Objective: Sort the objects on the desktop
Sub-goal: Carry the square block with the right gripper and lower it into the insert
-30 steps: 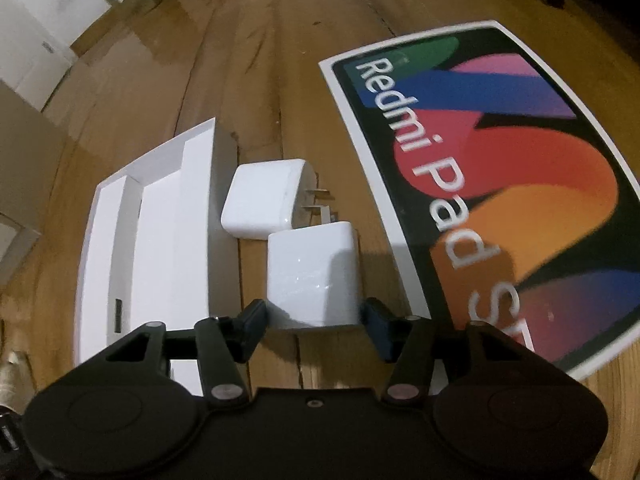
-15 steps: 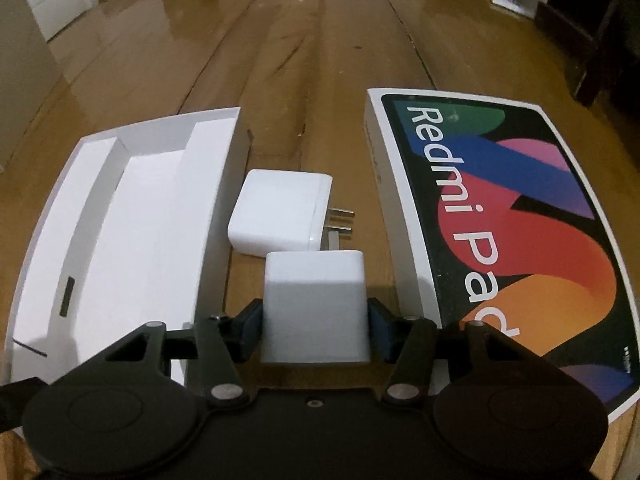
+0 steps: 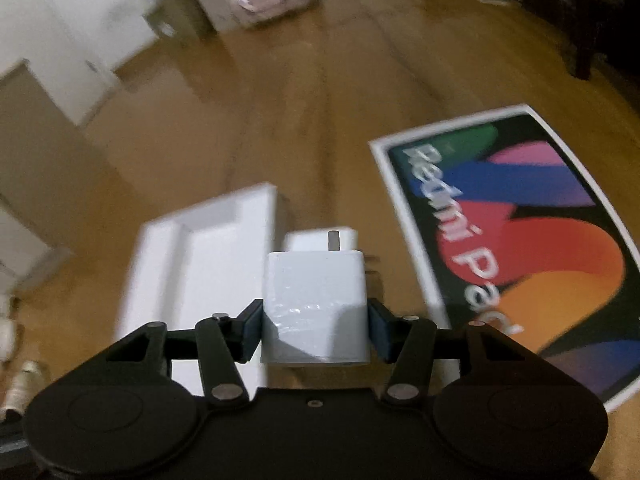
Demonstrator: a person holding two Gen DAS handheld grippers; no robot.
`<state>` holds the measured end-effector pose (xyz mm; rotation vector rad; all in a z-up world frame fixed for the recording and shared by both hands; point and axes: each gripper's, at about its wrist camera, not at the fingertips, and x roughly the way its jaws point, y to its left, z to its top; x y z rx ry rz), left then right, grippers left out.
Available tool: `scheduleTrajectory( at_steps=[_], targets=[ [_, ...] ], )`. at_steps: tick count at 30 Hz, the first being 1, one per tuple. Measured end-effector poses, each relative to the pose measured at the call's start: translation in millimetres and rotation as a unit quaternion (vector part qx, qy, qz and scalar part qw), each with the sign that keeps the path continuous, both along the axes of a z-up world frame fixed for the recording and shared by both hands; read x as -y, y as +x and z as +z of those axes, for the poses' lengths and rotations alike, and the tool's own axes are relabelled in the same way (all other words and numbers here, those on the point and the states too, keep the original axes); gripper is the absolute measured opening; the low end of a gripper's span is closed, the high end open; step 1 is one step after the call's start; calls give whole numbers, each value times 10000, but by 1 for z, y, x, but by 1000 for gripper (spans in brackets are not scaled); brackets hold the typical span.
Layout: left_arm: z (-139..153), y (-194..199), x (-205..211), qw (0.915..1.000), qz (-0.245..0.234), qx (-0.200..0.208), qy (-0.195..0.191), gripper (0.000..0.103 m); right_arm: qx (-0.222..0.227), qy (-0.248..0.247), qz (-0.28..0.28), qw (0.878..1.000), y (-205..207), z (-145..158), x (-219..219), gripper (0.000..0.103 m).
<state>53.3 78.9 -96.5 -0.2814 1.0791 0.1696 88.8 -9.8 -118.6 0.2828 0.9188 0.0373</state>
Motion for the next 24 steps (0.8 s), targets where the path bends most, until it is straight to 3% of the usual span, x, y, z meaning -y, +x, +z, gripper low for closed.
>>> scheduleTrajectory(
  at_steps=[3,5,8,11,15,24],
  targets=[
    [11,-3,-1,9995,-92,108,275,78,116,-413,174,9989,-1,10,-18,59],
    [15,-5,-8,9998,3,202,-32,78,217,-502,423,9976,-3,10,-26,59],
    [16,-4,-9,9997,-121,189,-140,78,321,-286,839,9955,-1,5,-36,59],
    [12,-3,-12,9994,-158,164,-277,78,428,-402,1369,9888,-1,0,-53,59],
    [5,-1,-28,9986,151,124,-486,78,471,-518,1880,9797,-7,-4,-71,59],
    [5,-3,-45,9966,509,197,-614,78,263,-586,2360,9696,-7,-19,-99,59]
  ],
)
